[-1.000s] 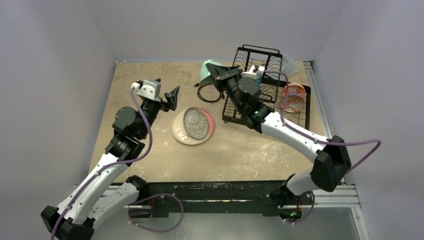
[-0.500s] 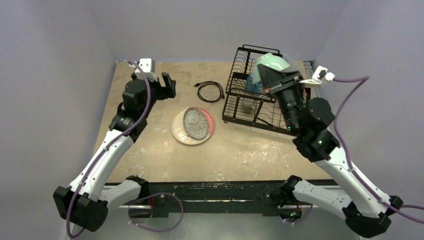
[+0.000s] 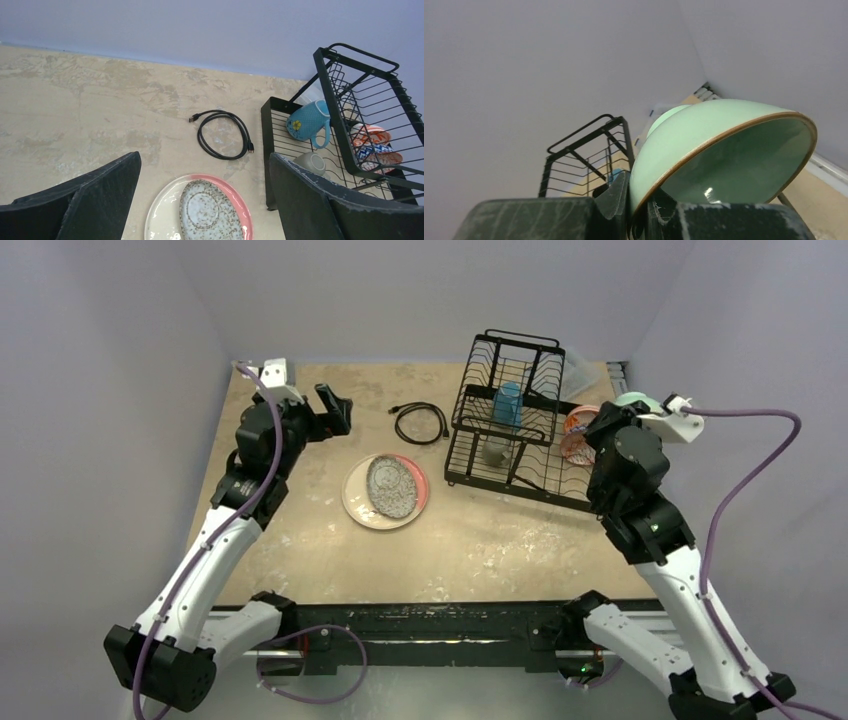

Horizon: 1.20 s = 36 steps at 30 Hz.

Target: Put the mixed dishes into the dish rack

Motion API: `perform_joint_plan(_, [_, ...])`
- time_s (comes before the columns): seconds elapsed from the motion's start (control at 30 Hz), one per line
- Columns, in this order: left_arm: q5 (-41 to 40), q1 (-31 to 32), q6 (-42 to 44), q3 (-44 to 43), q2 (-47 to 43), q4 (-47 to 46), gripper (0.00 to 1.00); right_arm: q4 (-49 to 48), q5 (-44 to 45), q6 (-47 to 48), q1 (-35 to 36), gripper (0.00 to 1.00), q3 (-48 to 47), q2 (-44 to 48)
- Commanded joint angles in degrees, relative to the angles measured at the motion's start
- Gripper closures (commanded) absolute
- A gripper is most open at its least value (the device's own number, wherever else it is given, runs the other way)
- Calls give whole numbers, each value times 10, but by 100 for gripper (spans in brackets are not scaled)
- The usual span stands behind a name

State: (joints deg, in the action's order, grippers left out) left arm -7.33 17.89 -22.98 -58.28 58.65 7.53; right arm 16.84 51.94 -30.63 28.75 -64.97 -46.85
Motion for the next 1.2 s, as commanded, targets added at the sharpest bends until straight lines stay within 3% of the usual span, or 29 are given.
perform_joint_plan(0.0, [24,-6,-4,29,-22,-60,0,-16,-110,-14,-100,100,17,-23])
perform_joint_plan(0.17, [41,-6,9,38,-26,-86,0,-102,-303,-78,-228,100,115,-25])
perform_joint_plan(0.4, [118,-6,21,12,-2,-76,2,-265,-505,-189,-368,100,273,-51])
perform_joint_plan(0.5, [146,-6,16,10,6,-76,4,-353,-551,-201,-395,100,325,-74])
perform_joint_plan(0.8, [187,-6,7,0,22,-77,8,-523,-583,-211,-396,100,386,-132])
perform_joint_plan(1.17, [194,-6,4,0,23,-76,9,-646,-523,-267,-396,100,419,-213])
